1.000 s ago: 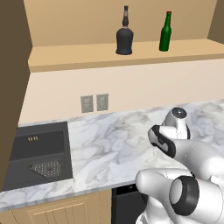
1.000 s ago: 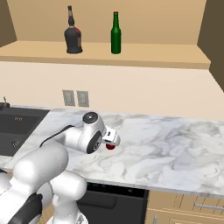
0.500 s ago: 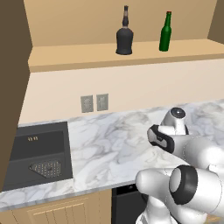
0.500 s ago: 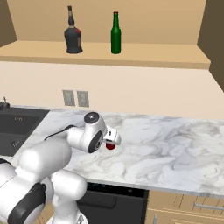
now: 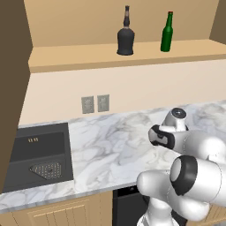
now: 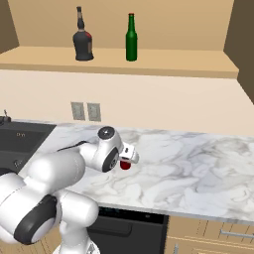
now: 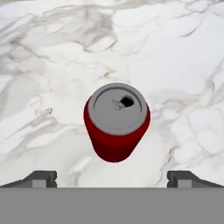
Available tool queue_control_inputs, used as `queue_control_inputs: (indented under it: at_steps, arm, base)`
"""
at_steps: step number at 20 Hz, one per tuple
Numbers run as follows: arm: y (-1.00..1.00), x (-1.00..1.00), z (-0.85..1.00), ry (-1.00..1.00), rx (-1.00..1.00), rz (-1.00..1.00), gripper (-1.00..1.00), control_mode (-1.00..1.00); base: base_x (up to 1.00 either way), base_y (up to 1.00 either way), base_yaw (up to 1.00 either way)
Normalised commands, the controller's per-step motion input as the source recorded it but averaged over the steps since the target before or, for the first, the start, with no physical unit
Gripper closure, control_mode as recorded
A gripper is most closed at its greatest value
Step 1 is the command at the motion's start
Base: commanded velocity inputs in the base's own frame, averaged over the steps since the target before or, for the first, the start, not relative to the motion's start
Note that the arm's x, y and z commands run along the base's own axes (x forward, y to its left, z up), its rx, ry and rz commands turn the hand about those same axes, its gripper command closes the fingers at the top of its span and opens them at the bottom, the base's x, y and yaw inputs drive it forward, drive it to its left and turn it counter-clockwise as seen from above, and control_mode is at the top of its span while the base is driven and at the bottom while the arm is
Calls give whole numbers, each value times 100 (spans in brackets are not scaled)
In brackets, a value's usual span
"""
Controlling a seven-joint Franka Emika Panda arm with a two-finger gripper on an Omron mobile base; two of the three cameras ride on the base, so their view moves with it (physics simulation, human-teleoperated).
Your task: Sort all alcoholic drinks to one cabinet, and non-alcoholic drinks to the other.
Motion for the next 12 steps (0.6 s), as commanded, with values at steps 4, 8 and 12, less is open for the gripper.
queue_control_inputs:
  at_steps: [4,8,12]
  arm:
    - [0,15,-9,0,0,0,-100,-100]
    - [0,18,-12,0,0,0,-100,-100]
    - [0,17,-10,0,0,0,-100,-100]
  base:
    - [0,0,0]
    - [0,0,0]
    - [0,0,0]
